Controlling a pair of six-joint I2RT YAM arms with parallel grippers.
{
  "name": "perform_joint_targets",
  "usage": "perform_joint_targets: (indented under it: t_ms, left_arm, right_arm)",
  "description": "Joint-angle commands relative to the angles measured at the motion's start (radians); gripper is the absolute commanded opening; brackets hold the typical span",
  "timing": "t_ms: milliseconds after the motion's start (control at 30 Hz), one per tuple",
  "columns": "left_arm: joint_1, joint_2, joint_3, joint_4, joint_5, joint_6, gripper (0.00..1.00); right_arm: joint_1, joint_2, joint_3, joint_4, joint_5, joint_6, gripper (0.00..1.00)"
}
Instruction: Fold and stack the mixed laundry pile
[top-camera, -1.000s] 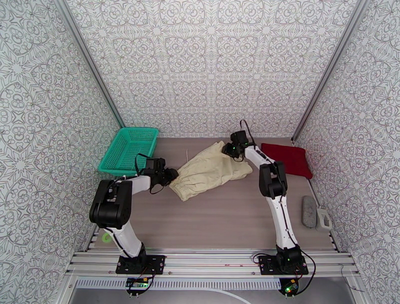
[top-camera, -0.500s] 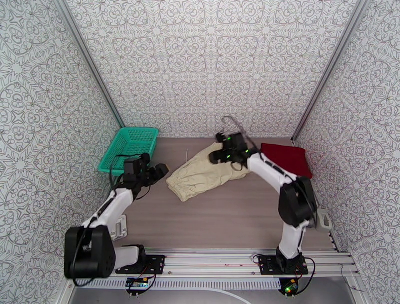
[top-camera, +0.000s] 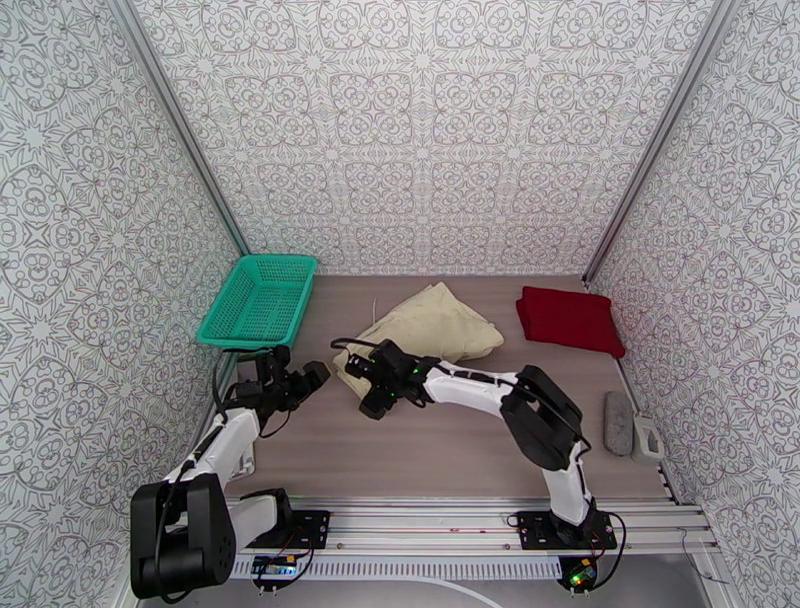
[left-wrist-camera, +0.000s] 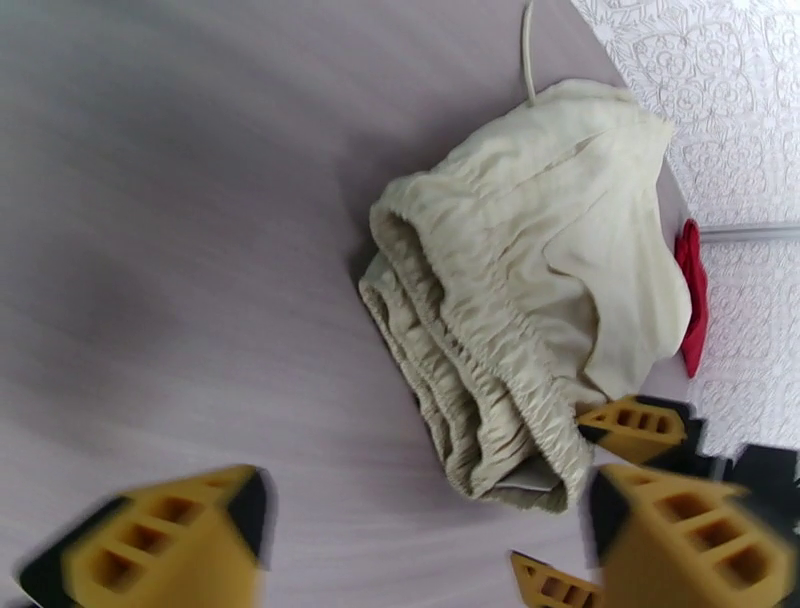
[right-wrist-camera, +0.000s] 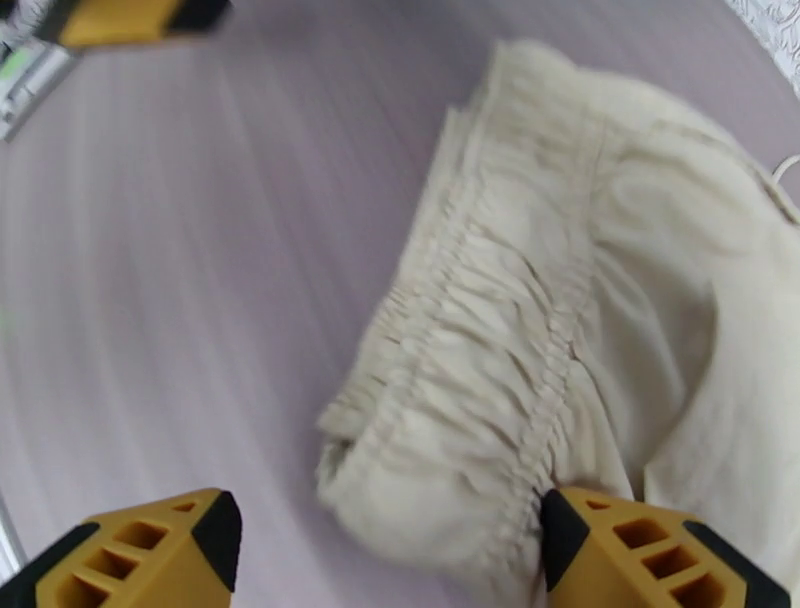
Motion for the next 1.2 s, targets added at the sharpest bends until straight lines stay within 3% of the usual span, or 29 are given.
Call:
perform_joint_targets:
  t_ms: [0, 133, 300, 400, 533, 800, 1167]
  left_arm:
    - [0.049, 0.007, -0.022, 0.046, 0.039, -0.04, 0.99]
    - [0.127, -0.042, -0.092, 0.141, 0.056, -0.148, 0.99]
    - [0.162, -0.016, -0.069, 0.021, 0.087, -0.131, 0.99]
    - [0.122, -0.019, -0.07, -0.003, 0.048, -0.141, 0.99]
    - [0.068, 0.025, -0.067, 0.006, 0.041, -0.164, 0.97]
    - [-0.103, 0.093, -0.08, 0.155, -0.018, -0.377, 0.97]
    - [-0.289, 0.267, -0.021, 0.448, -0.088, -0.629, 0.99]
  right_arm:
    - [0.024, 0.026, 0.037, -0.018, 0.031, -0.049, 0.83]
    - [0.034, 0.071, 0.042, -0.011, 0.062, -0.054, 0.83]
    - [0.035, 0.131, 0.085, -0.032, 0.063, -0.052, 0.81]
    - [0.035, 0.164, 0.111, -0.05, 0.1, -0.065, 0.74]
    - [0.03, 0.169, 0.115, -0.05, 0.101, -0.062, 0.49]
    - [-0.054, 0.048, 0.014, 0.08, -0.073, 0.034, 0.12]
    - [-0.088, 0.032, -0.013, 0.128, -0.161, 0.046, 0.05]
